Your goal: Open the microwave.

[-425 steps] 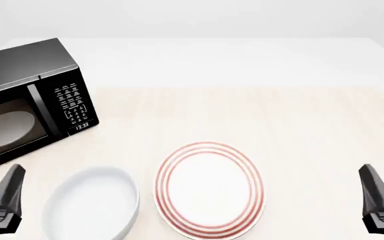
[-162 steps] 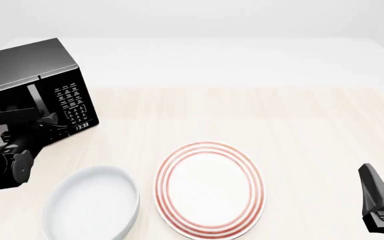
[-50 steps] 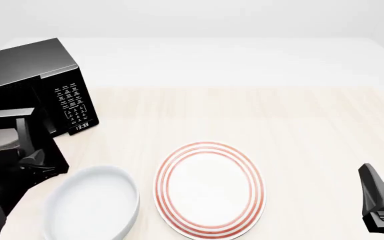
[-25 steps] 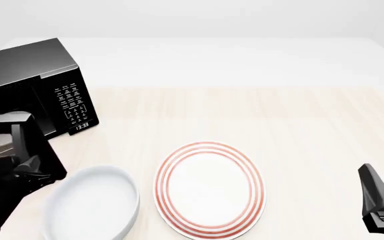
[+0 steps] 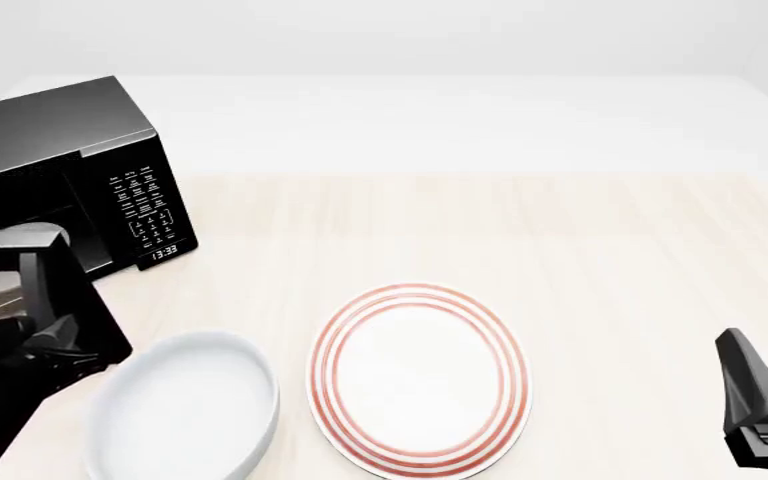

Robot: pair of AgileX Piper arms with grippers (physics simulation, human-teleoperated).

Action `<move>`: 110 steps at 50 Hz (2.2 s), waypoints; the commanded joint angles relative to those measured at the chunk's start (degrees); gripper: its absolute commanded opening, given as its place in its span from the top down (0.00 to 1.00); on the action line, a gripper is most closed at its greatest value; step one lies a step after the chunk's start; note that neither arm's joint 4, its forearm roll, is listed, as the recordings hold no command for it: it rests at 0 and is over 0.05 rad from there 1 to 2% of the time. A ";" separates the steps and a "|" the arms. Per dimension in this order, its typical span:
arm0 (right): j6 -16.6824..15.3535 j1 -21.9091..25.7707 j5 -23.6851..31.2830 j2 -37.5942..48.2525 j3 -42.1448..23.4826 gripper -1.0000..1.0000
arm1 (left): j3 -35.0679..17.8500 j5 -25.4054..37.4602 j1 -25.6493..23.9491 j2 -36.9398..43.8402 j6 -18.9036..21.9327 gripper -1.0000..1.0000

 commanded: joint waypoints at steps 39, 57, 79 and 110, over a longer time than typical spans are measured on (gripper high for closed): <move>-0.01 0.09 0.01 -0.04 0.03 0.00 | -1.77 -3.65 0.48 -7.31 -3.71 0.00; -0.03 0.08 0.01 -0.04 0.03 0.00 | -0.96 5.61 0.08 -19.92 -3.41 0.00; -0.05 0.09 0.03 -0.04 0.03 0.00 | -4.35 24.50 -0.71 -39.28 -1.60 0.00; 0.00 0.06 -0.03 -0.03 0.07 0.00 | -17.46 43.59 0.56 -50.18 0.76 0.00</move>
